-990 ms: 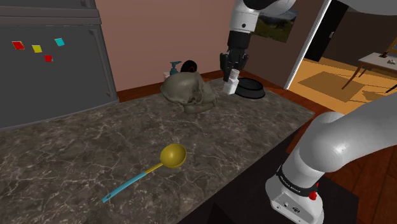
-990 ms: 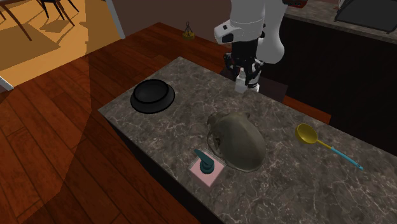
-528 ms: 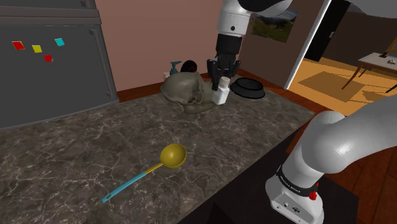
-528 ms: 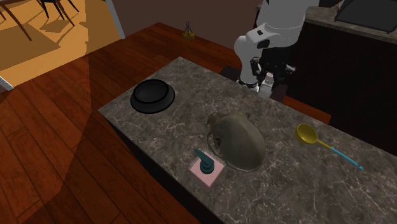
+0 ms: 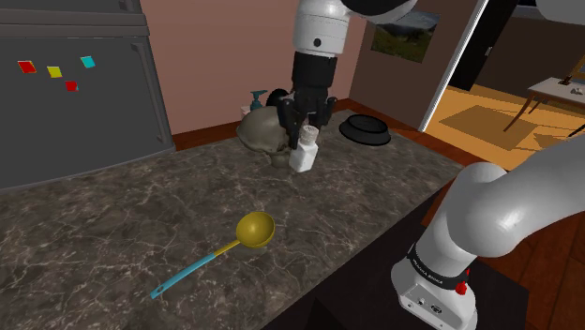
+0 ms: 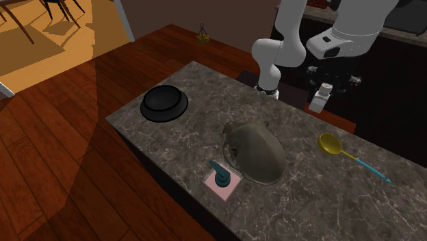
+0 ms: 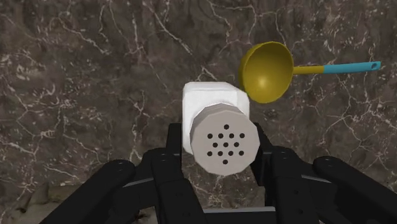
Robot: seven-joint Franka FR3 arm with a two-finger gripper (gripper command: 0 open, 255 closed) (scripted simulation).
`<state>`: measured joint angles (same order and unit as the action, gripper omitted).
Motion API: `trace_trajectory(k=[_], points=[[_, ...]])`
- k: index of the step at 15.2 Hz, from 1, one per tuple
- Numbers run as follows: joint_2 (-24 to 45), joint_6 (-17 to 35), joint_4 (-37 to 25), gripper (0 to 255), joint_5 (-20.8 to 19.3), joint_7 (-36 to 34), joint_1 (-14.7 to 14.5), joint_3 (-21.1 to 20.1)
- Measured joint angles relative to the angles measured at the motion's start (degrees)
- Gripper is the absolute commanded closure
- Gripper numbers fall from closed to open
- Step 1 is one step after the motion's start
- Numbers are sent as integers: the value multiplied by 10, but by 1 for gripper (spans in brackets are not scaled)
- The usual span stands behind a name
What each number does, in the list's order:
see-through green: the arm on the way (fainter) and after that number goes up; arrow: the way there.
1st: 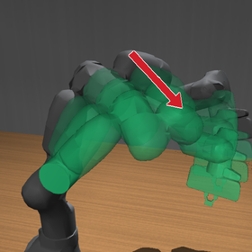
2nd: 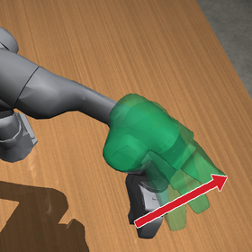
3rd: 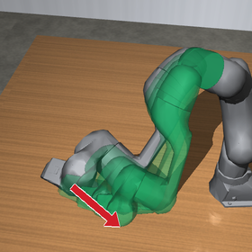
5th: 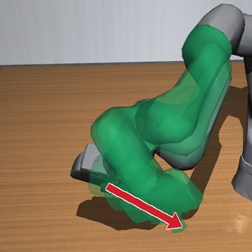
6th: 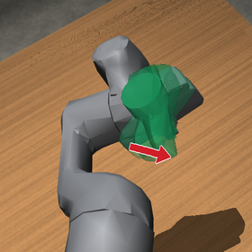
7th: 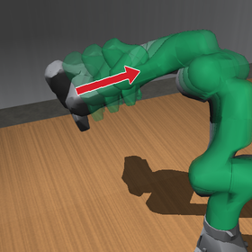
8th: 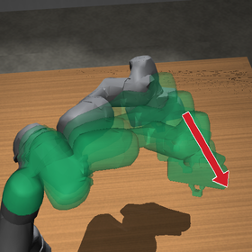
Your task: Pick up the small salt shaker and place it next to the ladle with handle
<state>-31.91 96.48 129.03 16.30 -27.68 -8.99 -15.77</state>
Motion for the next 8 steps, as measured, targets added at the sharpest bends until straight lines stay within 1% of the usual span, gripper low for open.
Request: trace_trajectory(k=[4,8], points=[[28,18,-24,255,18,-58,-16,-50],[62,35,-55,255,28,-115,-28,-98]])
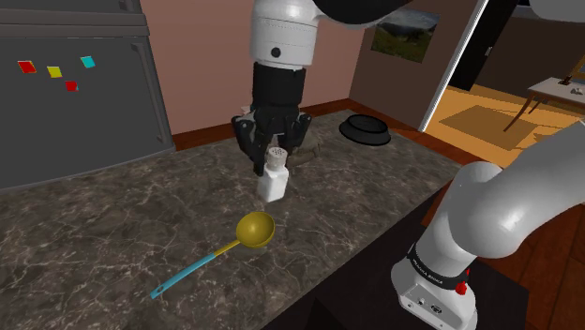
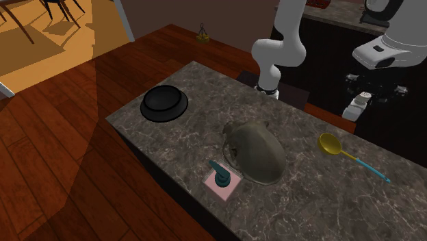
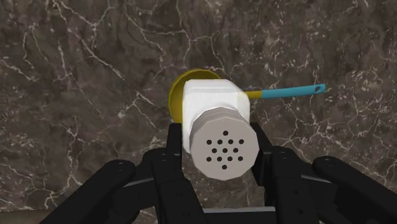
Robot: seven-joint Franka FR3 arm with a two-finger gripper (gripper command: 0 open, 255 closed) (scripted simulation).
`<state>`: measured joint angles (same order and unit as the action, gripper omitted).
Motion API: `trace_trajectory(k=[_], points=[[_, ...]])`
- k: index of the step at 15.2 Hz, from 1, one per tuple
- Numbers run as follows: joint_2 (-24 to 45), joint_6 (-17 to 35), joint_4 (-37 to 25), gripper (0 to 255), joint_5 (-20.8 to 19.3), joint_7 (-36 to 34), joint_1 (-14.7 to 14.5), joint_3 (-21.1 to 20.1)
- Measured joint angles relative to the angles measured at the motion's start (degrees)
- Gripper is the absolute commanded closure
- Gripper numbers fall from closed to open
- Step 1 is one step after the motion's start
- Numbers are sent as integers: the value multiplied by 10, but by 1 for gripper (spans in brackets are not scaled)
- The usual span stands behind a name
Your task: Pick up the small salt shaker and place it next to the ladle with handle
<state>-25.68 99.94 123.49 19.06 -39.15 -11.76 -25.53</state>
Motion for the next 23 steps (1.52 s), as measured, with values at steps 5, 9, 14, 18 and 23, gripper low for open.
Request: trace_trajectory(k=[5,9,14,18,23], points=[[64,19,-62,255,-8,-79,-9,-65],[128,37,-116,255,-33,-147,-15,-117],[234,44,-209,255,-100,-249,-33,-181],[337,36,-300,255,-182,-339,-77,-215],[448,15,-406,255,-270,-418,-157,-217]])
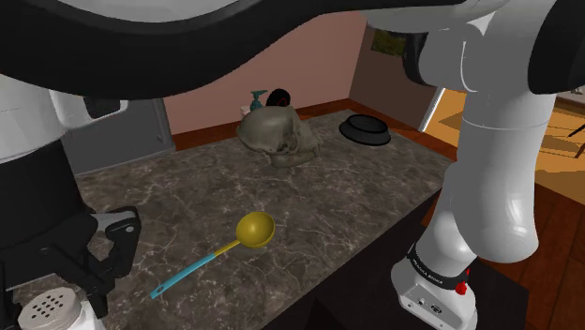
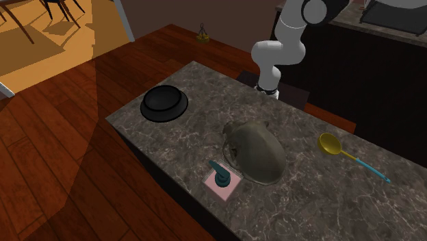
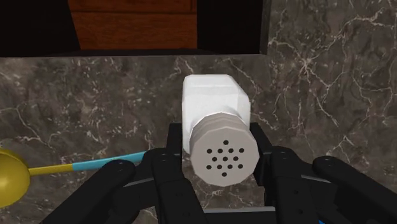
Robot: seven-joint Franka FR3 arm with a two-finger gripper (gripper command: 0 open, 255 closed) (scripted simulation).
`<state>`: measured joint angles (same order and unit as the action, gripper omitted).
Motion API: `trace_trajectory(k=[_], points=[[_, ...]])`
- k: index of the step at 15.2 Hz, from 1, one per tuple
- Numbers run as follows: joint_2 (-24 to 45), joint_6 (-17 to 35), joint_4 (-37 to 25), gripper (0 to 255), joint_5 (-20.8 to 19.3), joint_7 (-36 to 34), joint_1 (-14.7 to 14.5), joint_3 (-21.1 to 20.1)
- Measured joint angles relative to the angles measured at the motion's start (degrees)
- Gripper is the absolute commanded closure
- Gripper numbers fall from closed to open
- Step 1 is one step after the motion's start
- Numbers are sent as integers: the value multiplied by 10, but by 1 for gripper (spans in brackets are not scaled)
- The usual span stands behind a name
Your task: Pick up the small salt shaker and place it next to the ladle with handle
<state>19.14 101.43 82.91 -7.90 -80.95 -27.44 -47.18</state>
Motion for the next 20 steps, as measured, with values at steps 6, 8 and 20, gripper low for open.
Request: trace_trajectory(k=[6,8,20], points=[[5,44,41,255,-5,-4,1,2],[6,60,57,255,-6,-5,1,3],[24,146,130,255,-21,-8,4,13]])
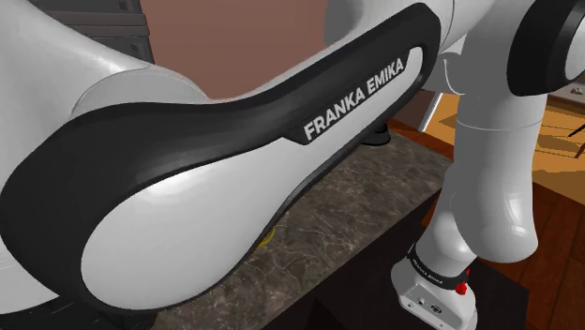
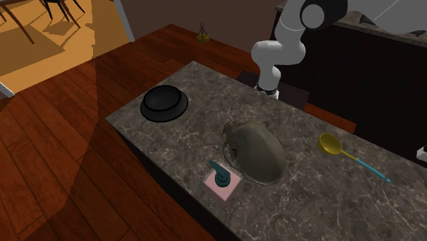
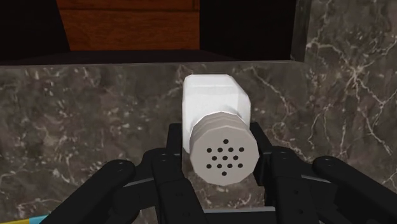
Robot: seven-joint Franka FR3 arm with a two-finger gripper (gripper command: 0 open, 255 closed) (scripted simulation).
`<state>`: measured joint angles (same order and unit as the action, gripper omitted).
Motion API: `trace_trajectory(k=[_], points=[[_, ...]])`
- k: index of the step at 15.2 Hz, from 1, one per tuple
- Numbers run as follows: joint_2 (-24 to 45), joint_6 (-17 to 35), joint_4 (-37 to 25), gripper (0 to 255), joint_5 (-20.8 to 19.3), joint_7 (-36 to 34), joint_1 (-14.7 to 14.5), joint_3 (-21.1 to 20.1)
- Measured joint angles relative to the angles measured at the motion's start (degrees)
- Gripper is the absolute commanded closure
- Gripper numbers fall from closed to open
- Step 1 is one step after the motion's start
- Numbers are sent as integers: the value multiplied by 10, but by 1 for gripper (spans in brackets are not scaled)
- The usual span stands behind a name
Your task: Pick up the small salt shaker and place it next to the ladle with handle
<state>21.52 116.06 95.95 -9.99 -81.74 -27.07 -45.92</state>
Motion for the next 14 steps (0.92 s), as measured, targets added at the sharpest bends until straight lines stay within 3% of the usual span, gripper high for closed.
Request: trace_trajectory(k=[7,14], points=[[15,49,37,255,-14,-6,-3,8],[19,57,42,255,-17,-8,-5,10]])
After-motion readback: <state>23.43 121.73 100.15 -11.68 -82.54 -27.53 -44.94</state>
